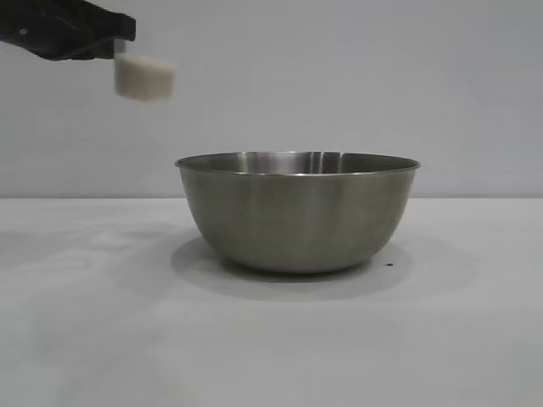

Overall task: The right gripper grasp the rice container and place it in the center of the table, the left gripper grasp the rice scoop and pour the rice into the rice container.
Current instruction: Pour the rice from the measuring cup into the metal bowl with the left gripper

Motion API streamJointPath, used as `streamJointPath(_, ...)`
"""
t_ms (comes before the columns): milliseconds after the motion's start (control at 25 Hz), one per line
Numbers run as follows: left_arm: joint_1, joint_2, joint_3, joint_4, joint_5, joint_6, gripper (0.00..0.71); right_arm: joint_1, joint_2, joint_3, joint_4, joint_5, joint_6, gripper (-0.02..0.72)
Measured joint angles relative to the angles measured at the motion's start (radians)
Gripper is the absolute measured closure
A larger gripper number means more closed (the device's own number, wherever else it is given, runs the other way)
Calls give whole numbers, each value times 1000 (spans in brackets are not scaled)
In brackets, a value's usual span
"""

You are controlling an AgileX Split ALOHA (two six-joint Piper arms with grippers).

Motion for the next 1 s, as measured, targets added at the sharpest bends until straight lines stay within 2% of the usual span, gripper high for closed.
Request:
streamJointPath(280,-112,0,0,6,33,20,710,0,0,0,0,0,0,225)
streamJointPath(400,-145,0,0,15,40,53,710,0,0,0,0,0,0,225)
streamJointPath(720,-183,0,0,53,60,115,710,0,0,0,0,0,0,225)
streamJointPath(1000,-208,0,0,79,84,325,710,0,0,0,0,0,0,225)
